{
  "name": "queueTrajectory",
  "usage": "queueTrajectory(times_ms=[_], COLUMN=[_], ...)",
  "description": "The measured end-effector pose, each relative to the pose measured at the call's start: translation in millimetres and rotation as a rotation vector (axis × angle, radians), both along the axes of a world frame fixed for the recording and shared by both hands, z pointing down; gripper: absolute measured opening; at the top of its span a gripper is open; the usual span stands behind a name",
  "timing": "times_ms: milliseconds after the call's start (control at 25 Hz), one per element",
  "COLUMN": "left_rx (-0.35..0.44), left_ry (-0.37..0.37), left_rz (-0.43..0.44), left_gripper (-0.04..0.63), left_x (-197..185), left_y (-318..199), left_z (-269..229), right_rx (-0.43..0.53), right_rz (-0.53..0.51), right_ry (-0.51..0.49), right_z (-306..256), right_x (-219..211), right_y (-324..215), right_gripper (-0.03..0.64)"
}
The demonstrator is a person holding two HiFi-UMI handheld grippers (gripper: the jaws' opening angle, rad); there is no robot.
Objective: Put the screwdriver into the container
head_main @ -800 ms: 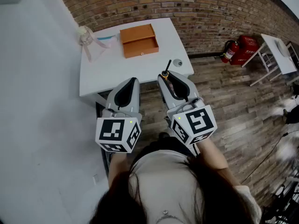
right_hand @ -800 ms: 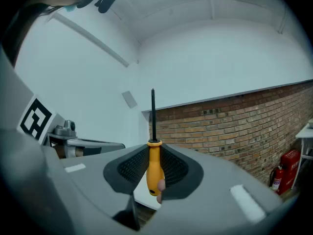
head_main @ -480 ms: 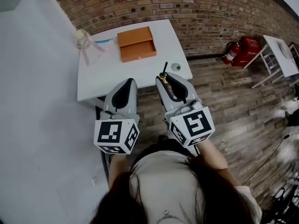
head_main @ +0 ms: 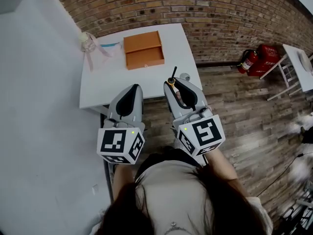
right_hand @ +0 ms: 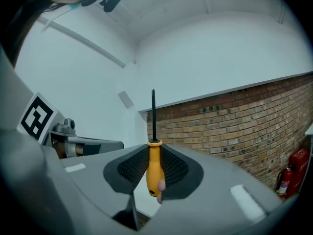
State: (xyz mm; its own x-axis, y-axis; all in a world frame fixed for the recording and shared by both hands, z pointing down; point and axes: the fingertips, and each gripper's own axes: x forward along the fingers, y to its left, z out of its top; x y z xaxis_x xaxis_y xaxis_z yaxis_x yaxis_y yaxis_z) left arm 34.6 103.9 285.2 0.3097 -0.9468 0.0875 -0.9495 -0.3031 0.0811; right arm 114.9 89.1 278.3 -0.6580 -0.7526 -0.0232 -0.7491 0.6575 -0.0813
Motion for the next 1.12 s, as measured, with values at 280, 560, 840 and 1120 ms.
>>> queueTrajectory(times_ms=[280,560,840,1120], left_rx=[-0.014,-0.012,-0.004,-0.005], left_ry=[0.003,-0.002,-0.007,-0.012], left_rz=[-0.033,-0.052,-0.036,-0.033], left_gripper=[0.0,0.0,0.0,0.0], left_x=[-5.4,-13.9,-21.7,-38.8], left_y=[-11.4,-31.1,-54.2,-82.0], left_z=[4.8,5.5,10.5,9.9], right_rx=[-0.011,-0.019,-0.01,-0.022], right_rz=[-0.02,-0.022,-0.012,-0.004], right_ry=[-0.003,0.003,0.013,0.025], right_z=[2.0,8.8,11.0,14.0], right_x=[-1.8,-3.8,-12.3,-26.1], right_y=[-17.2,-33.9,-55.5,-84.7], right_gripper=[0.075,0.075,0.075,0.075])
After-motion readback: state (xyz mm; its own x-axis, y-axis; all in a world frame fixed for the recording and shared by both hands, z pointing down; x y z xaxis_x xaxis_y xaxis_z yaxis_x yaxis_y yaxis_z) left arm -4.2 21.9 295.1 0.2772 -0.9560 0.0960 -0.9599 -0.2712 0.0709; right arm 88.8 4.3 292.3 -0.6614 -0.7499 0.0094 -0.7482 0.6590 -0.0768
